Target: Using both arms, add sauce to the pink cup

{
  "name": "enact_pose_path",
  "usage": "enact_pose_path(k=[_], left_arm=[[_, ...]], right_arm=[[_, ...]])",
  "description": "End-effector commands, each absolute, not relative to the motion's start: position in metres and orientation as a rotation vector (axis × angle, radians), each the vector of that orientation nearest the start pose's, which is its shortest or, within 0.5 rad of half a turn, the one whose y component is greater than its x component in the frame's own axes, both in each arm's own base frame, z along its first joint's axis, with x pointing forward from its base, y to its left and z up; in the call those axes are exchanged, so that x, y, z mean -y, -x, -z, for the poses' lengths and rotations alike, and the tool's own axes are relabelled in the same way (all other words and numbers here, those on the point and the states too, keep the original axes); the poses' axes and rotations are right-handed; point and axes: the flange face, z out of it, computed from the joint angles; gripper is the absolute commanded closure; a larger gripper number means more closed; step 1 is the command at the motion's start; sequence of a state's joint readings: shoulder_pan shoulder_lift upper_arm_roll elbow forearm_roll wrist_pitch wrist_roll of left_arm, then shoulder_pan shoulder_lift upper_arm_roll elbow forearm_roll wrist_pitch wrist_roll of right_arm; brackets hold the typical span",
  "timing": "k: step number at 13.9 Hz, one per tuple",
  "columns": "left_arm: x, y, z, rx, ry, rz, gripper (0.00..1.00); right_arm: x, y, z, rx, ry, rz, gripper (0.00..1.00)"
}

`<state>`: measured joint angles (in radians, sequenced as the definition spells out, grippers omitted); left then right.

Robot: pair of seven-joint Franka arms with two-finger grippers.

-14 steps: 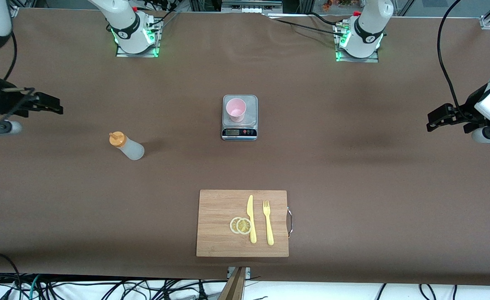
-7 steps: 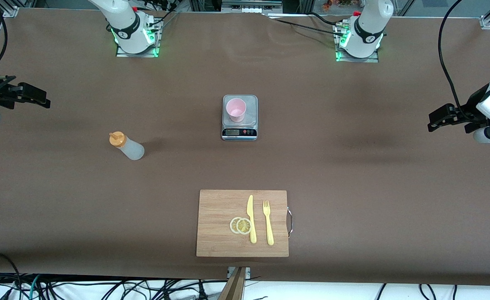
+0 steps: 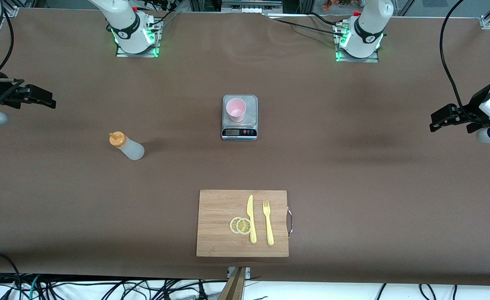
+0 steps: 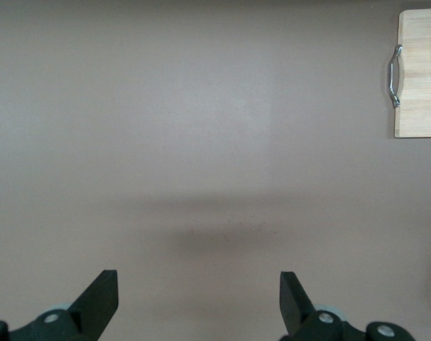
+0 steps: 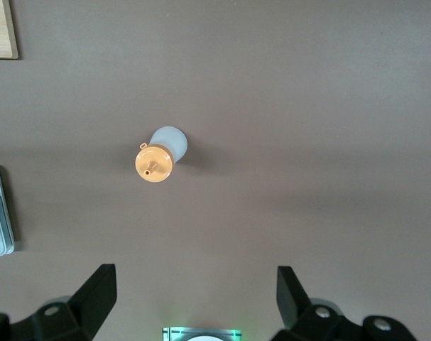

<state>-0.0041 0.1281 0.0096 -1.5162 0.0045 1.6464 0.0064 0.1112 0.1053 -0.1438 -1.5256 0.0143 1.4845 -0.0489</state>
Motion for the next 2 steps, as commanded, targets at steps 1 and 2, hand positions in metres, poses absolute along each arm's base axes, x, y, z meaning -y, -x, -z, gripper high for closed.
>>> enact_pose_path(k=[1, 2], left_arm=[[-0.0061, -0.6008, -0.5892, -0.031, 3.116, 0.002, 0.0], [-0.0061, -0.6008, -0.5892, -0.029, 3.117, 0.002, 0.0]], right_arm=[[0.0131, -0.5737, -0.5842, 0.012, 3.145, -0.212, 0.0], [0.0132, -0.574, -0.5827, 0.012, 3.147, -0.217, 0.0]])
